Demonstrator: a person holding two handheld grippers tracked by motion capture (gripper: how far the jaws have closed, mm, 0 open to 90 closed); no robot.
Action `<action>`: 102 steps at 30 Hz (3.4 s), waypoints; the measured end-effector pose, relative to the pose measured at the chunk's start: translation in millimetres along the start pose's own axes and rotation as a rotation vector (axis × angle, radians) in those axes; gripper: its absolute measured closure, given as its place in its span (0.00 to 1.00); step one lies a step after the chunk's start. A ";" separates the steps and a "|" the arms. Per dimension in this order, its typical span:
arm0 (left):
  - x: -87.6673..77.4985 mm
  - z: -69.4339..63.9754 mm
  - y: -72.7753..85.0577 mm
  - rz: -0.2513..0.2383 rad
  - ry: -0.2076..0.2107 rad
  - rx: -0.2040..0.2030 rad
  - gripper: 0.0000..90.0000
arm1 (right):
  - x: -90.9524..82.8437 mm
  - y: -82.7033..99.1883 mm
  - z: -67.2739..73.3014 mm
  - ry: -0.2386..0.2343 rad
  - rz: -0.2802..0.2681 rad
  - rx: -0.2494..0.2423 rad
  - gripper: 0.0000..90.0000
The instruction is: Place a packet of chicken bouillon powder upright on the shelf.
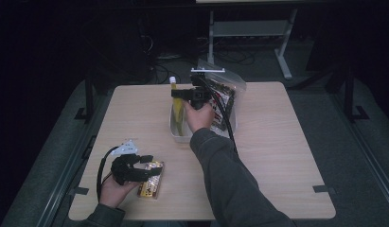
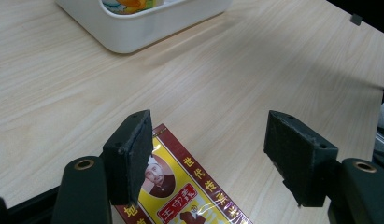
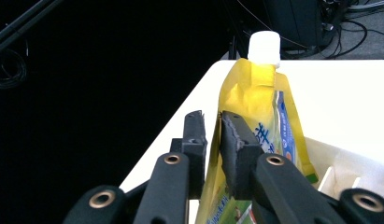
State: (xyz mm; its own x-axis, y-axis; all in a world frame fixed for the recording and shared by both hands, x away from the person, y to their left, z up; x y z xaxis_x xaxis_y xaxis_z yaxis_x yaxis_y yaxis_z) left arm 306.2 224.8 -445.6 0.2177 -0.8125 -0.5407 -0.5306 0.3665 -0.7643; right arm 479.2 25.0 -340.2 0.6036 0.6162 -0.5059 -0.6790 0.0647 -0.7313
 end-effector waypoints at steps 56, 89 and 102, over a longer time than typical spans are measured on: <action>6.2 -12.2 24.0 0.112 -0.198 -0.024 0.22 | -65.1 42.5 -31.3 -0.060 0.174 -0.073 0.59; 10.8 -5.6 31.5 0.167 -0.235 -0.100 0.34 | -70.1 82.5 -35.0 -0.026 0.278 -0.192 0.49; 22.2 -7.2 34.2 0.226 -0.243 -0.102 0.17 | -63.7 93.1 -34.8 -0.026 0.313 -0.210 0.47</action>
State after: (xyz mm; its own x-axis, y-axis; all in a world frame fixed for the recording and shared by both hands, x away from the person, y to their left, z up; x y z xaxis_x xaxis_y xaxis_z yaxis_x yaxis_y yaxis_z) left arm 286.9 216.0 -481.2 0.2671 -0.5797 -0.7698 -0.6644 0.4679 -0.5828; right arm 392.0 -35.6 -392.0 0.3683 0.6002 -0.7100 -0.7266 -0.2906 -0.6225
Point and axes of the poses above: each handheld gripper's, and its own axes: x roughly forward along the jaws, y roughly out of its underside, z roughly to its left, the point moved 4 cm from there along x, roughly forward along the jaws, and after that the axes turned 12 degrees about y, right-handed, at the moved point
